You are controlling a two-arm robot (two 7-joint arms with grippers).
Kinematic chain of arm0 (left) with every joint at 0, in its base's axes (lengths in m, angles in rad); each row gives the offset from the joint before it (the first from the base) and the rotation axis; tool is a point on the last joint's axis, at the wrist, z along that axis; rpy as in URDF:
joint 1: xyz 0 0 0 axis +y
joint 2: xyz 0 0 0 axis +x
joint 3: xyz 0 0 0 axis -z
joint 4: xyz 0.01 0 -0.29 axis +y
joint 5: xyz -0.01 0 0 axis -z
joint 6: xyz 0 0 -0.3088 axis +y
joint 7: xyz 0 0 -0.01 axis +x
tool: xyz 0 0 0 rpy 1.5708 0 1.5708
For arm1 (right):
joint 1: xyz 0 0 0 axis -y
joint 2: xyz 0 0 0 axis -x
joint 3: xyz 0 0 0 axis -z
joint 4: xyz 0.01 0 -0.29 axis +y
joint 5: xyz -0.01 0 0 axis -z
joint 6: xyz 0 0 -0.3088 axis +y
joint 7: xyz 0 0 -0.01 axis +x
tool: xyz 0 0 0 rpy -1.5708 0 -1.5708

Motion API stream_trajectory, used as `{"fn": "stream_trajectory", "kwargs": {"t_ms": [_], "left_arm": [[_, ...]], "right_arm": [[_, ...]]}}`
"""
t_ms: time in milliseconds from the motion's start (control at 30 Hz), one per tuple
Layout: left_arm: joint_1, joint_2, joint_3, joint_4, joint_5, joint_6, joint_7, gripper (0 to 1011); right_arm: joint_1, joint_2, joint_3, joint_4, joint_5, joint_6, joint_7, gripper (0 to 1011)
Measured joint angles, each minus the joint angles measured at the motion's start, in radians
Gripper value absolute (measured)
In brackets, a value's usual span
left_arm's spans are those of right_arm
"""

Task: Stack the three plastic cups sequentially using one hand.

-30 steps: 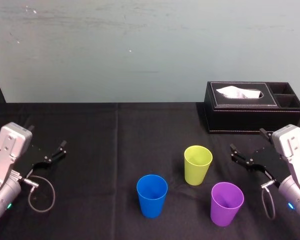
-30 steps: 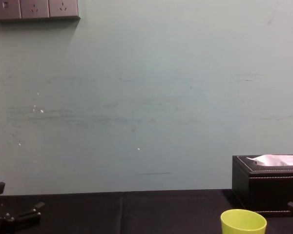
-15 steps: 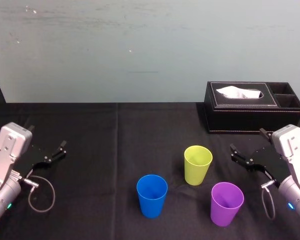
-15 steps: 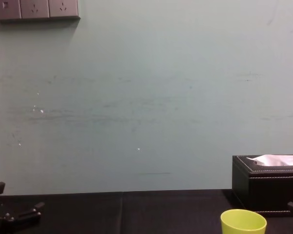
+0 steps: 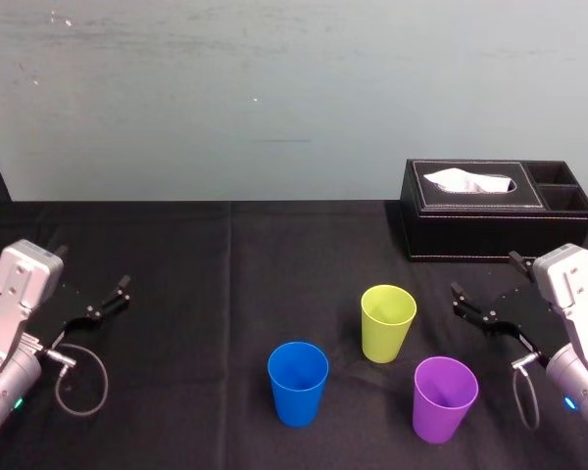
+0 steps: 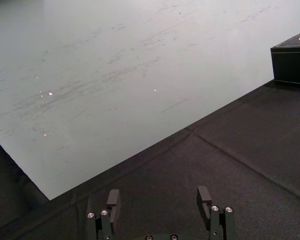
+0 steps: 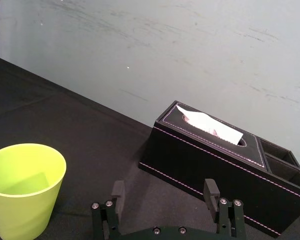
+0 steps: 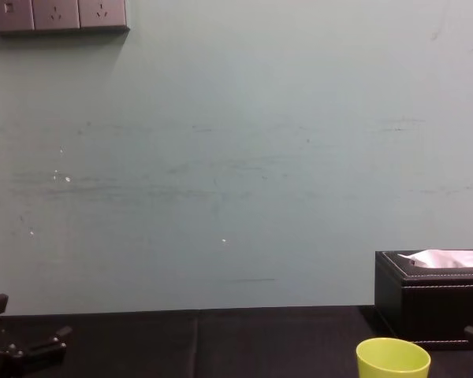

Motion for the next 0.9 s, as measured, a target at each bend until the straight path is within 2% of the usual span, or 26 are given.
{"fn": "stream_trajectory", "kwargs": {"t_ms": [500,767,900], "left_arm": [[0.0,0.0,0.0,0.0,0.0,0.0,0.0,1000],[0.0,0.0,0.0,0.0,0.0,0.0,0.0,1000],[0.0,0.0,0.0,0.0,0.0,0.0,0.0,1000]], "right_arm": [[0.0,-0.001,0.001,0.0,0.0,0.0,0.001,1000],[-0.02,-0.009,0.034,-0.016,0.001,-0.027,0.013,1000],[-0.046,0.0,0.06,-0.051,0.002,-0.03,0.012,1000]]}}
